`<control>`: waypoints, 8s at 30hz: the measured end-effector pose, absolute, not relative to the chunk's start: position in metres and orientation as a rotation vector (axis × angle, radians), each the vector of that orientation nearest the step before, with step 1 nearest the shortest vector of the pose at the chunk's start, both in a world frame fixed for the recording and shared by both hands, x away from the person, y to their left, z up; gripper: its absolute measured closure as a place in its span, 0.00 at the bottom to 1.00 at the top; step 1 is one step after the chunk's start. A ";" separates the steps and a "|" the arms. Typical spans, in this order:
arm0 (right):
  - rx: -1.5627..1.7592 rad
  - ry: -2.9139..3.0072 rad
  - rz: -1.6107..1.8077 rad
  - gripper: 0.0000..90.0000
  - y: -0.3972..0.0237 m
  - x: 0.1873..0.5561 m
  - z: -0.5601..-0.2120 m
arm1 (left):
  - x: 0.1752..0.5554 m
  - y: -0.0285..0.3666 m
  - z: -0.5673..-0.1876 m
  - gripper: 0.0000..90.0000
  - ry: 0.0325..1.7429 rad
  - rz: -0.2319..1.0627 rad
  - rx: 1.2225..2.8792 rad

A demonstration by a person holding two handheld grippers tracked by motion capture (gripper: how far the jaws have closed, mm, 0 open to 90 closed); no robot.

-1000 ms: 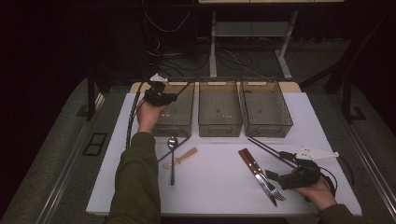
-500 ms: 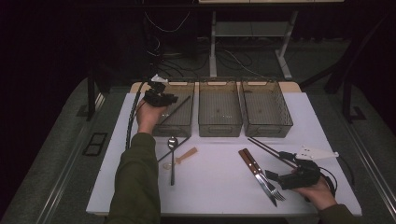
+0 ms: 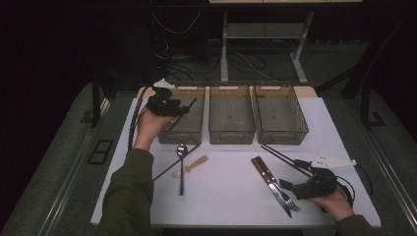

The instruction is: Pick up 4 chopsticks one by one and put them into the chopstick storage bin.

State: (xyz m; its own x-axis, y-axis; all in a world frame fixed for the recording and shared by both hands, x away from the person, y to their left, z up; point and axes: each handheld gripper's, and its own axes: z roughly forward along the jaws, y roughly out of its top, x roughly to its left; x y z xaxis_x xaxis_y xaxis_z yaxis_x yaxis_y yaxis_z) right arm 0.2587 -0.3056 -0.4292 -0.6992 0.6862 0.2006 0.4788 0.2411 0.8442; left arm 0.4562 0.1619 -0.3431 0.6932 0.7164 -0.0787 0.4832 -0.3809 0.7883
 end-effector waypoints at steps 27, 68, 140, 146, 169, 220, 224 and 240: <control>1.005 2.338 1.418 0.01 -0.290 0.259 -0.432 | 0.379 0.174 -0.365 0.24 0.837 0.348 2.054; 1.033 2.385 1.387 0.01 -0.288 0.256 -0.435 | 0.325 0.204 -0.432 0.66 0.841 0.277 2.173; 1.011 2.401 1.352 0.01 -0.290 0.255 -0.436 | 0.318 0.191 -0.418 0.95 0.802 0.218 2.218; 1.006 2.405 1.348 0.01 -0.289 0.256 -0.436 | 0.318 0.189 -0.413 0.95 0.798 0.209 2.198; 1.011 2.407 1.337 0.01 -0.289 0.256 -0.437 | 0.326 0.189 -0.392 0.95 0.811 0.231 2.106; 1.013 2.399 1.351 0.01 -0.287 0.256 -0.438 | 0.410 0.176 -0.345 0.95 0.909 0.319 2.007; 1.005 2.398 1.354 0.01 -0.287 0.256 -0.437 | 0.418 0.176 -0.342 0.95 0.924 0.336 2.008; 1.009 2.396 1.362 0.01 -0.287 0.256 -0.437 | 0.460 0.175 -0.338 0.95 1.001 0.407 1.951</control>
State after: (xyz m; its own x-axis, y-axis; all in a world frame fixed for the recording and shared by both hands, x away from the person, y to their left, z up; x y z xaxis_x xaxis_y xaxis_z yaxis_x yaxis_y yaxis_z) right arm 0.2555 -0.2867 -0.4369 -0.7447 0.6508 0.1478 0.4599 0.3400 0.8203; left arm 0.4601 0.1751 -0.3381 0.6211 0.7777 -0.0971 0.4890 -0.2877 0.8235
